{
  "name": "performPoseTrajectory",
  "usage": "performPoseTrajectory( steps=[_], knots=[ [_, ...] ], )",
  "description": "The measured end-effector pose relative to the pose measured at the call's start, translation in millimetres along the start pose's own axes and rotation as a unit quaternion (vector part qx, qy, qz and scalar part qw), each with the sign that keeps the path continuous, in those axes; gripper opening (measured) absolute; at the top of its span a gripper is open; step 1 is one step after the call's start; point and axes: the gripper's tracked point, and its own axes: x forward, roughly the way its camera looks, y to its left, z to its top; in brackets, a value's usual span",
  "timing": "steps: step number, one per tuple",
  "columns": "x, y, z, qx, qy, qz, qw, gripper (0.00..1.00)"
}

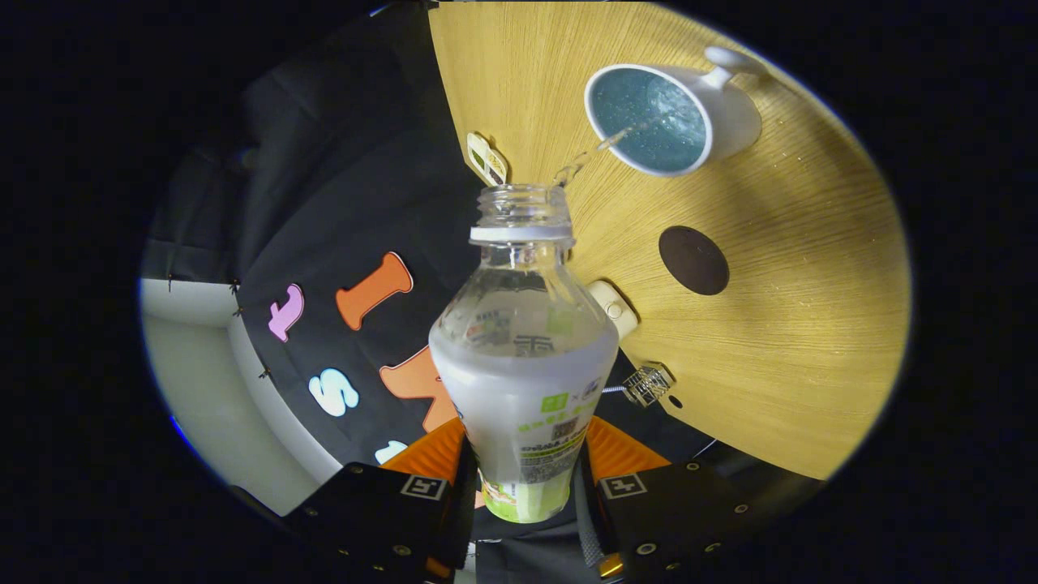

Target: Take the bottle from table, then pour the juice into the cup, finally place the bottle on the coaster

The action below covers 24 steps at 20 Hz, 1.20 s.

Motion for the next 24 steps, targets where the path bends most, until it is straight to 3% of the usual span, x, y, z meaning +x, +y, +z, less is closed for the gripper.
performPoseTrajectory(
  steps=[9, 17, 20, 24],
  knots=[
    [0.4, -1.2, 1.9, -0.001, -0.003, -0.001, 1.0, 0.54],
    [3.2, -14.3, 7.4, -0.041, -0.009, -0.021, 0.999, 0.54],
    [6.4, -9.0, 2.2, -0.119, -0.007, -0.016, 0.993, 0.53],
    [9.4, -11.2, 4.7, -0.286, -0.015, -0.042, 0.957, 0.53]
  ],
)
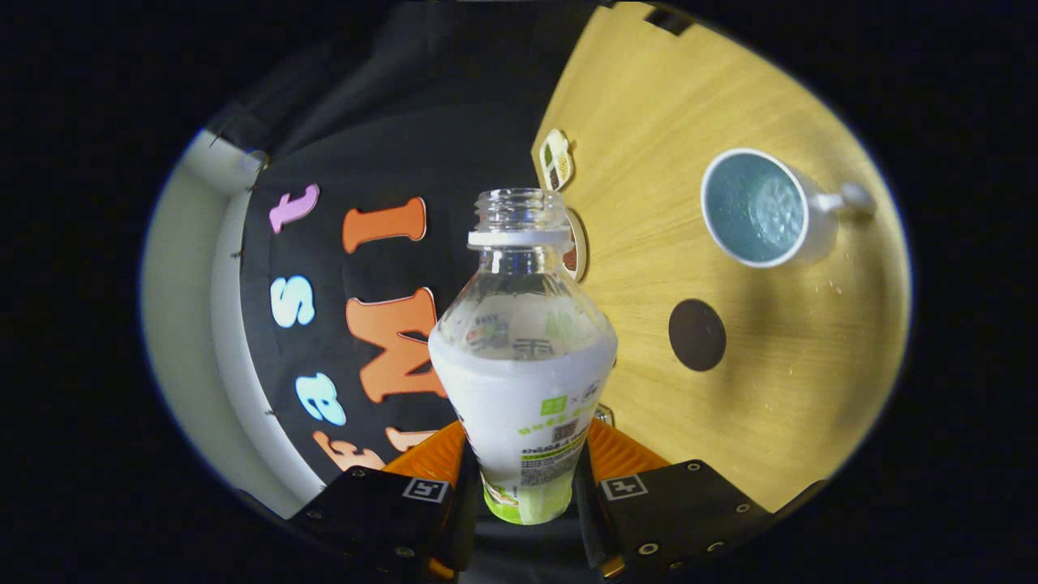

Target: Take the bottle from table, then pour the juice into the cup, finally place the bottle on the coaster

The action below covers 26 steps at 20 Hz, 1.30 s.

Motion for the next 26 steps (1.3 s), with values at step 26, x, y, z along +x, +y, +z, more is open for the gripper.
performPoseTrajectory(
  steps=[26],
  knots=[
    [77.6, -41.7, 31.9, -0.684, -0.085, -0.157, 0.707, 0.58]
  ],
)
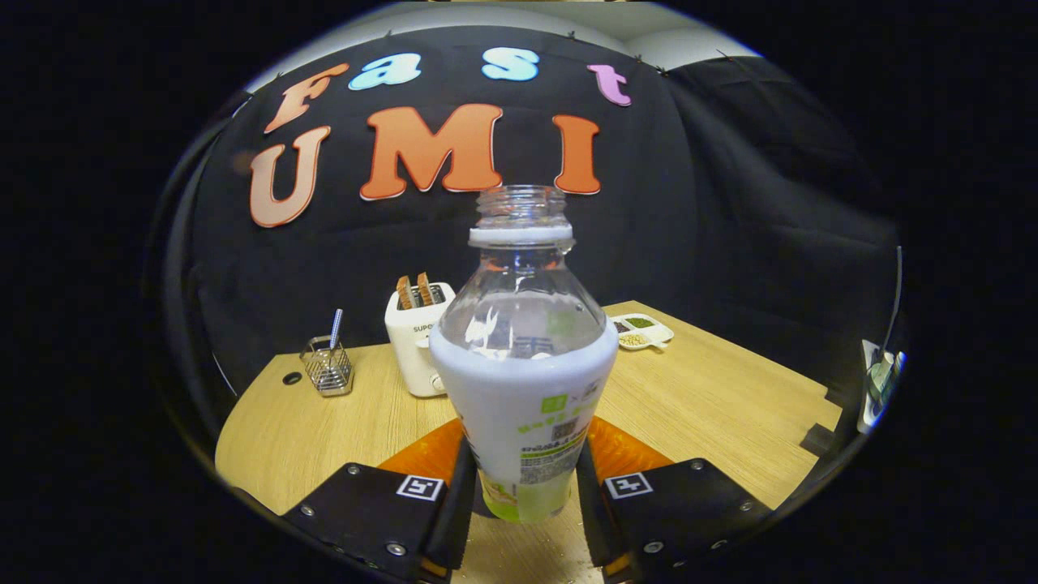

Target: Take the bottle from table, then pour the juice into the cup, finally place the bottle on the coaster

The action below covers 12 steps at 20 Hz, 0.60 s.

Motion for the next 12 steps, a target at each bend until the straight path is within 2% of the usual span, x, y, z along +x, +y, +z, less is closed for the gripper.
performPoseTrajectory(
  steps=[8, 12],
  knots=[
    [52.7, 26.1, -45.7, -0.038, 0.03, -0.001, 0.999, 0.59],
    [62.8, 32.4, -64.4, -0.041, 0.045, 0.0, 0.998, 0.6]
  ],
)
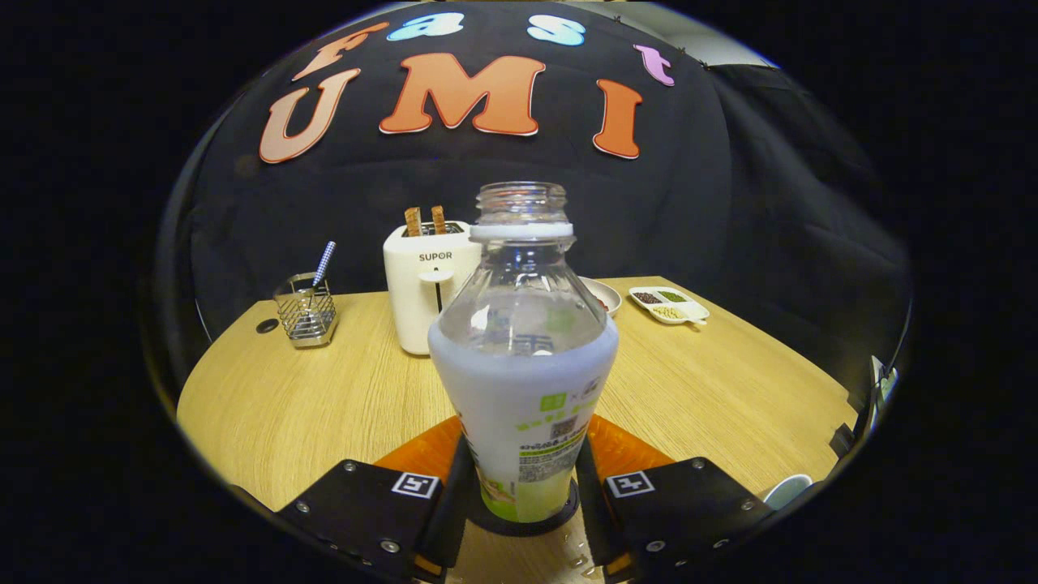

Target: Take the bottle from table, then pour the juice into the cup, finally place the bottle on the coaster

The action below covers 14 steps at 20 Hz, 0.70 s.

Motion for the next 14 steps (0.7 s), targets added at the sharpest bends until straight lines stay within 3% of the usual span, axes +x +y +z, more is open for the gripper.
performPoseTrajectory(
  steps=[8, 12, 14],
  knots=[
    [-1.4, -1.5, -6.3, 0.033, -0.004, 0.002, 0.999, 0.66],
    [-2.4, -0.5, -19.3, 0.017, 0.011, 0.002, 1.0, 0.68],
    [-6.0, -1.2, -23.2, 0.013, 0.014, 0.0, 1.0, 0.76]
  ],
)
